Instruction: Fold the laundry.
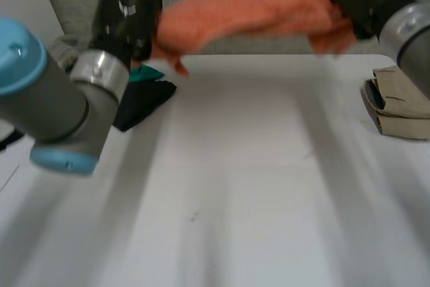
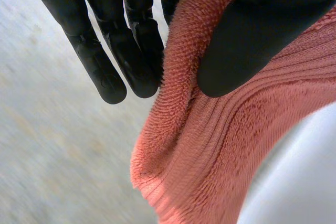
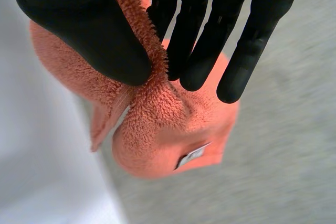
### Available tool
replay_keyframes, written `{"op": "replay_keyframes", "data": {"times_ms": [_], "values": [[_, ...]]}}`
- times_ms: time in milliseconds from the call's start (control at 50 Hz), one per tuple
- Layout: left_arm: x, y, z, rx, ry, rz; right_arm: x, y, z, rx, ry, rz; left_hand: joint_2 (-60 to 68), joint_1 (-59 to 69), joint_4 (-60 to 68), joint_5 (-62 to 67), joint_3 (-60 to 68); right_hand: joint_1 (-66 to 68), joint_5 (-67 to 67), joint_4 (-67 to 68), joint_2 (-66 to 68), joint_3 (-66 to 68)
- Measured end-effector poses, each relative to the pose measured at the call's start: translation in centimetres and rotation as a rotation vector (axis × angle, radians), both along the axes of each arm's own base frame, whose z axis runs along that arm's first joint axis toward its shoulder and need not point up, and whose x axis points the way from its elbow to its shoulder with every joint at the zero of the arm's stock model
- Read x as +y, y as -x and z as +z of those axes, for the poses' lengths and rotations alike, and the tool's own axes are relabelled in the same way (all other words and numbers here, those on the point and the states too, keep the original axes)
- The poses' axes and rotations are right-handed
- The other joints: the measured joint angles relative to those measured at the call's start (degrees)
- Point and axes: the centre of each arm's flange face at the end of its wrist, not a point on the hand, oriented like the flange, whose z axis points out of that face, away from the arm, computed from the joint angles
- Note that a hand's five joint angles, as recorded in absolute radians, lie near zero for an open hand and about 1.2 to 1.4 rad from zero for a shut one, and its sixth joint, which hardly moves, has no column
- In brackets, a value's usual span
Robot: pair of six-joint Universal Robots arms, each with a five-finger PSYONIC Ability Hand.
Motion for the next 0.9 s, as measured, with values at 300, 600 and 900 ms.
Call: {"op": "replay_keyframes", "data": {"times_ms": [300,600,900], "values": [[3.4,-0.5,-12.2,-0.156,-0.363,-0.051,-0.9,1.7,-12.8,0.154,-0.46,0.032,0.02,0.0,0.0,-0.01,0.0,-0.04,-0.02,-0.38,-0.21,-0.39],[3.0,-0.5,-11.2,-0.156,-0.353,-0.04,-0.4,2.8,-11.3,-0.133,-0.395,-0.088,0.02,0.0,0.0,-0.01,0.0,-45.96,-54.12,-55.02,-53.03,-54.61],[2.5,-1.6,-10.0,-0.133,-0.337,-0.01,7.2,8.2,-15.2,-0.417,-0.873,-0.318,0.02,0.0,0.0,-0.01,0.0,-38.54,-43.8,-46.35,-45.76,-45.53]]}}
